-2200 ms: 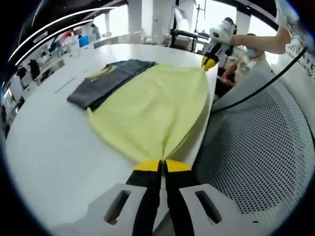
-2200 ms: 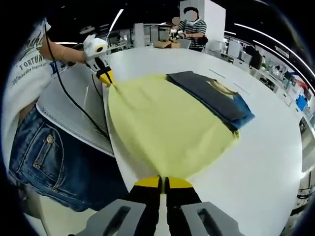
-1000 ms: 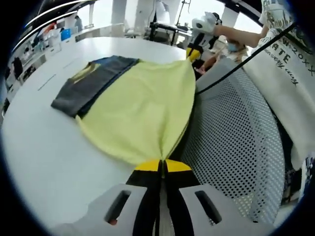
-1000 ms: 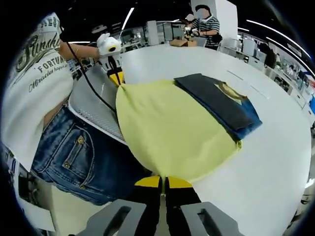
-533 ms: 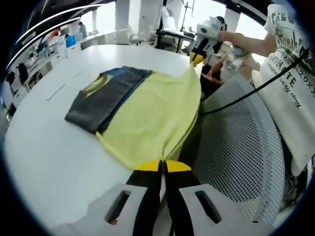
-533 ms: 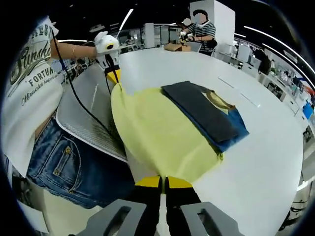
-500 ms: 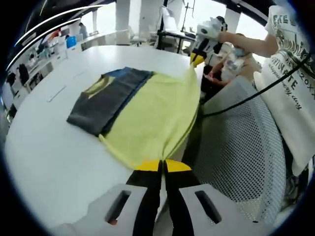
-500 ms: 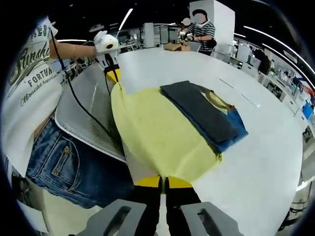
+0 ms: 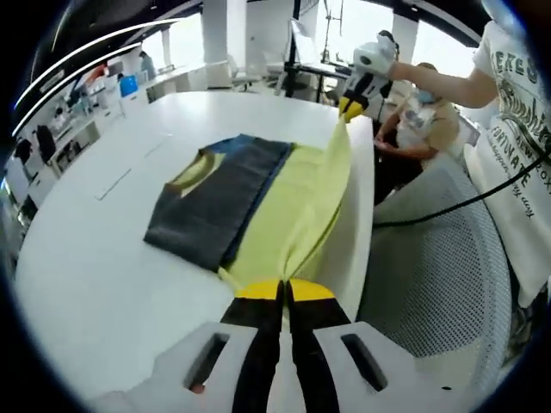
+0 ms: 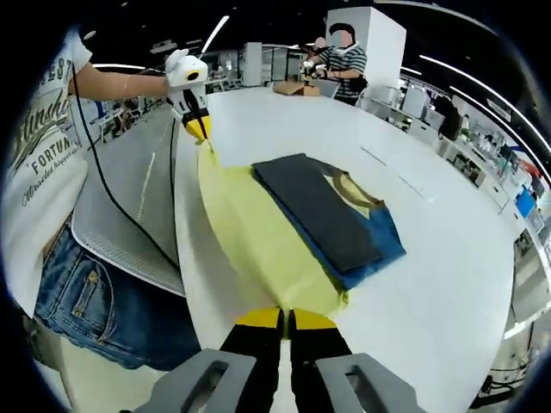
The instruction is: Fold the garment on the visible template until the final outline fits inside the template.
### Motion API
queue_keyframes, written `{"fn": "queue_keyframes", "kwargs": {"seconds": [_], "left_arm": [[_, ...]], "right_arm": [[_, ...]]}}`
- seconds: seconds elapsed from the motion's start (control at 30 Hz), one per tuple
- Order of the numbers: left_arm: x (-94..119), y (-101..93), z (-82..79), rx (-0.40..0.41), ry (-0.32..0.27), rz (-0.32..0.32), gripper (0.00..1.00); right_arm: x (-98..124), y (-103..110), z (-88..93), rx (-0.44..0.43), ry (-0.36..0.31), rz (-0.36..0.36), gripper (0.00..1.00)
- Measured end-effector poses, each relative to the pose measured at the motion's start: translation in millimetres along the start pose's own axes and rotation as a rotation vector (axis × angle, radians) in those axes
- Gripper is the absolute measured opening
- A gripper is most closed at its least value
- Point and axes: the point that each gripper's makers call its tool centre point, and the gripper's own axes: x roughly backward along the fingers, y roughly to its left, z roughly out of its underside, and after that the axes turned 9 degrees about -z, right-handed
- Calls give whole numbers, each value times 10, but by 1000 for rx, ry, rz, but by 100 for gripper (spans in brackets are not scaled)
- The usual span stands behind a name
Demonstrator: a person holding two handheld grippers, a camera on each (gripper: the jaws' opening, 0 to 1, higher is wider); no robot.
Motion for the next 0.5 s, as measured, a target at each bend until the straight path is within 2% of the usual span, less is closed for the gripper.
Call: {"fn": "queue_keyframes", "kwargs": {"seconds": [0.3,0.5], "left_arm": [[-62,313,-233,-3,-29,-46,0],[-128,465,-271,-3,-20,-72,0]], "right_arm": [[27,-270,-145,25,-5,59,0],[7,-426,-237,48,-2,80,0]]}}
